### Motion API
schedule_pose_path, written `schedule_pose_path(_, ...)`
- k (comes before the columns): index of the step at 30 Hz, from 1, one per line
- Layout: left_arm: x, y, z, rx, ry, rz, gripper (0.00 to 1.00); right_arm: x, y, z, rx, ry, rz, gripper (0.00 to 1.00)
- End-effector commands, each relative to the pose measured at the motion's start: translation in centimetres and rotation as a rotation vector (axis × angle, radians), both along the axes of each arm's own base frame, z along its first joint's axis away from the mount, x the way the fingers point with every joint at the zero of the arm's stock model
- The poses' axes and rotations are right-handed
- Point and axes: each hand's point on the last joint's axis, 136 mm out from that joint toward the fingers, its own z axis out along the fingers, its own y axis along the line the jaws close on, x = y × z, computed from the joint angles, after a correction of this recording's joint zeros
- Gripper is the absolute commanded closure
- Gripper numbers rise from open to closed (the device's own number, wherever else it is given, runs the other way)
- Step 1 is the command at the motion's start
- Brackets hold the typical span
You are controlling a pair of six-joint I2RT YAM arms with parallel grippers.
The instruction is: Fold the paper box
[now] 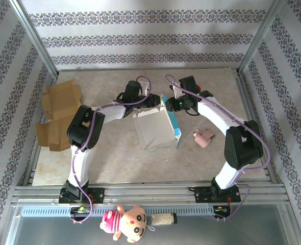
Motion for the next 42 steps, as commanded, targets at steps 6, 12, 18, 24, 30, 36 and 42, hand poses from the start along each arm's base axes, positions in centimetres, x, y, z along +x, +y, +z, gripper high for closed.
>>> schedule_pose_path(6,-1.4,2.9,3.5,0.29,-0.241,-0.002,0.57,-0.9,-0.5,-1.3,-0.052,0.032,-0.008,0.59)
schedule_pose_path(12,-1.9,5.1,4.0,0.42,-0.351,-0.104,0.53,-0.7,-0.4,-1.0,-0.045,0.028,-0.006,0.59)
schedule_pose_path(18,-1.4,5.1,3.2,0.372,-0.431,-0.363,0.49,-0.9,-0.1,-0.7,-0.035,0.032,0.012,0.59)
schedule_pose_path(24,0.0,4.3,1.7,0.426,-0.5,-0.539,0.47,-1.1,0.0,-0.5,-0.038,0.037,0.026,0.59)
schedule_pose_path(30,2.4,3.0,0.6,0.407,-0.52,-0.562,0.44,-0.8,0.2,-0.4,-0.038,0.033,0.034,0.59)
schedule_pose_path(36,1.1,0.5,0.7,0.339,-0.52,-0.647,0.46,-0.7,0.3,-0.4,-0.04,0.033,0.037,0.59)
schedule_pose_path(42,-0.4,-1.9,1.4,0.252,-0.519,-0.682,0.54,-0.6,0.3,-0.6,-0.039,0.036,0.037,0.59)
